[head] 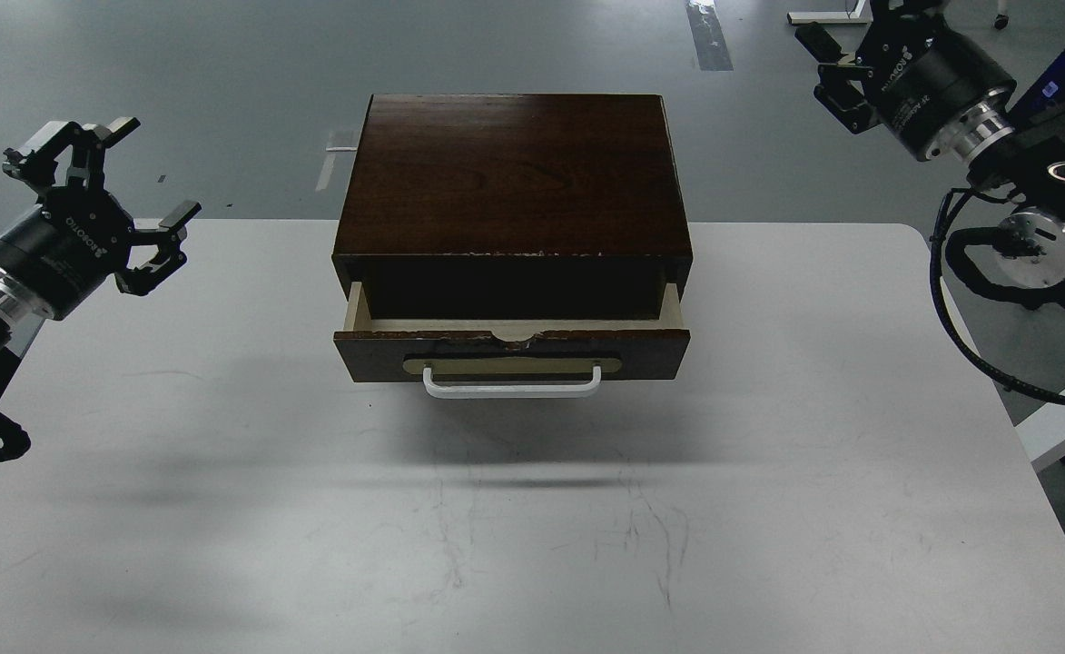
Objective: Put corn in drawer with both arms
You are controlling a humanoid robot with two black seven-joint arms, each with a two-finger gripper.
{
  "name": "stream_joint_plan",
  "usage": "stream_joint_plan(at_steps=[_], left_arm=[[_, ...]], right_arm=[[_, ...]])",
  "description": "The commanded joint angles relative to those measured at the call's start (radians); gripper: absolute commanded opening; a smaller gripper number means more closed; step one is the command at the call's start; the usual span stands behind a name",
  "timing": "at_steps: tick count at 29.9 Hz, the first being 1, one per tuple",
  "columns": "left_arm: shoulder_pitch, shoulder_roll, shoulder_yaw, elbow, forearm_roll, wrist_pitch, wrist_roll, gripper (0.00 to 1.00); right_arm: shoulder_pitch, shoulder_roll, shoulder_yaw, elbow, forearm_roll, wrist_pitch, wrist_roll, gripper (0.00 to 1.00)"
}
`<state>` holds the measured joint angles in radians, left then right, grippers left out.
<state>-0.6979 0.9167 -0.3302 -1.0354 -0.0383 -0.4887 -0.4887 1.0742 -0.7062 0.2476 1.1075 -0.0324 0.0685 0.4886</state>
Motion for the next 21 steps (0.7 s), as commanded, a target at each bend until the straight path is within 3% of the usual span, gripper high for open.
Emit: stream_joint_plan(at_steps=[1, 10, 21], left_arm=[[0.001, -0.015, 0.000, 0.003, 0.000, 0.000, 0.000, 0.98], [0.012, -0.048, -0.001, 0.026, 0.000, 0.000, 0.000, 0.98], [0.012, -0.064, -0.001, 0.034, 0.000, 0.000, 0.000, 0.98]], right_arm=[[-0.101, 0.011, 0.041, -0.005, 0.045, 0.001, 0.000, 0.96], [-0.324, 0.100, 0.186, -0.072, 0.046, 0.001, 0.000, 0.96], [-0.369, 0.148, 0.188, -0.097, 0.040, 0.001, 0.000, 1.00]])
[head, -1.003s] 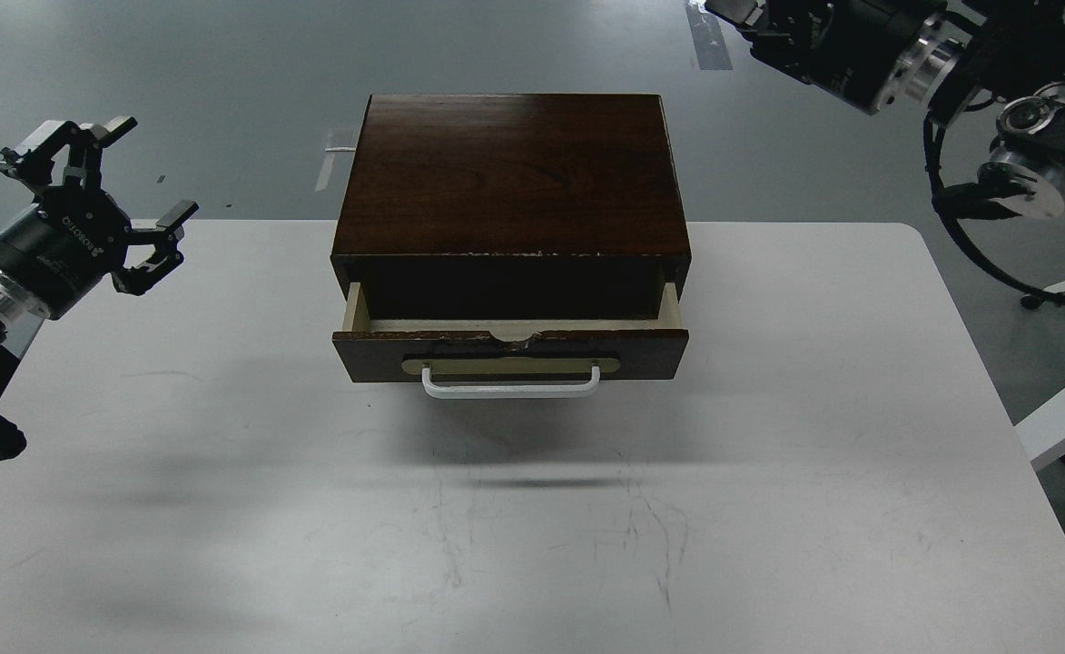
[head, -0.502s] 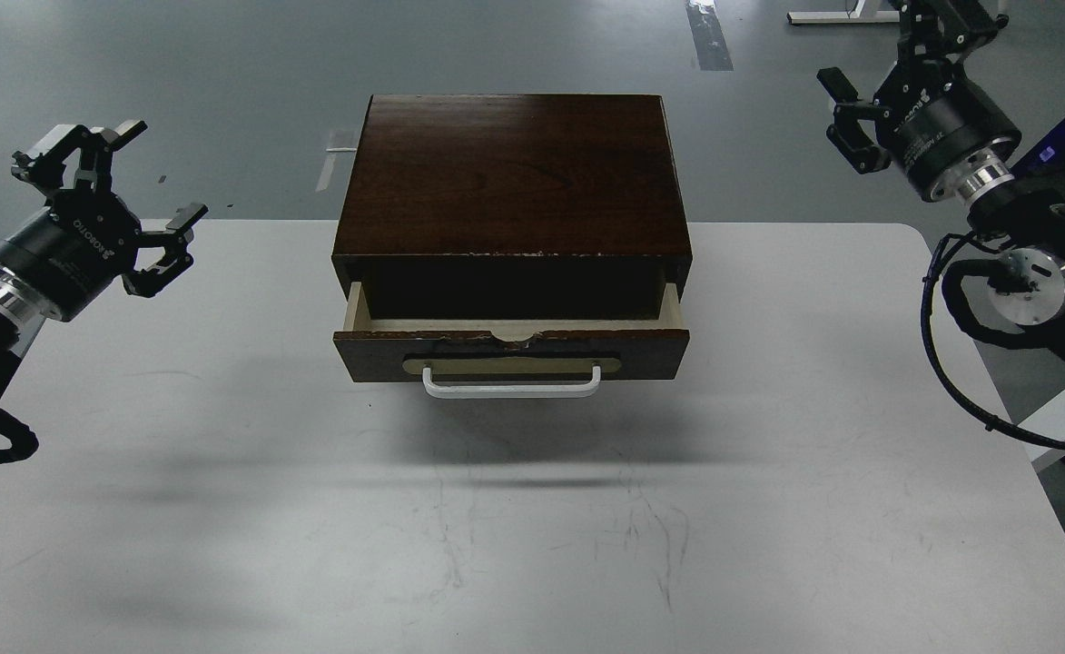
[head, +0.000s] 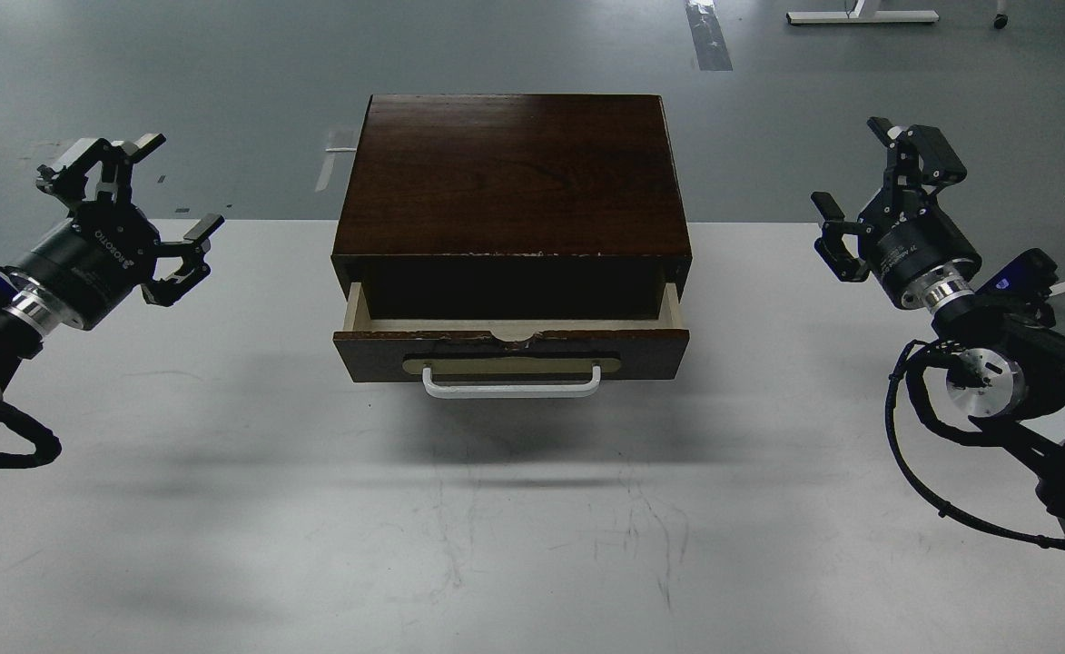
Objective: Put corn in drawer with both arms
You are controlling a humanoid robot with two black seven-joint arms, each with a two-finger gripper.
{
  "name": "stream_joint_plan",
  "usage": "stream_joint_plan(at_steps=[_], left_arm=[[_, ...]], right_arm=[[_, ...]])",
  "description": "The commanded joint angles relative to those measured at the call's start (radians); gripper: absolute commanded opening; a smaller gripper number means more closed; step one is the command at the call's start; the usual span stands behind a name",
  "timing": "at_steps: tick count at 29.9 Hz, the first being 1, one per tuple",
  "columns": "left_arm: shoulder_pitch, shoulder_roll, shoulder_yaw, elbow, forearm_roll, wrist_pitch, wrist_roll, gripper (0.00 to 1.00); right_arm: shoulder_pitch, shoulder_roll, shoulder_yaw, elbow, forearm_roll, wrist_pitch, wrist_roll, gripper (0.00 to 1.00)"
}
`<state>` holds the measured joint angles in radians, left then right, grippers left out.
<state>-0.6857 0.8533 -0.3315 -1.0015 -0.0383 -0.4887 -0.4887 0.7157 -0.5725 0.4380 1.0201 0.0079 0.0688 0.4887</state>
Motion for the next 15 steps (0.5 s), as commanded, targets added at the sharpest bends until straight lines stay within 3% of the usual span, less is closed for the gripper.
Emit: stream_joint_plan(at_steps=[1, 15], left_arm=[[0.000, -0.002, 0.000, 0.001, 0.000, 0.000, 0.000, 0.98], [0.001, -0.003, 0.000, 0.000, 0.001, 0.000, 0.000, 0.98]], right_arm=[[-0.021, 0.029, -0.002, -0.024, -0.002, 0.000, 0.000, 1.00], [-0.035, 0.072, 0.001, -0.038, 0.000, 0.000, 0.000, 1.00]])
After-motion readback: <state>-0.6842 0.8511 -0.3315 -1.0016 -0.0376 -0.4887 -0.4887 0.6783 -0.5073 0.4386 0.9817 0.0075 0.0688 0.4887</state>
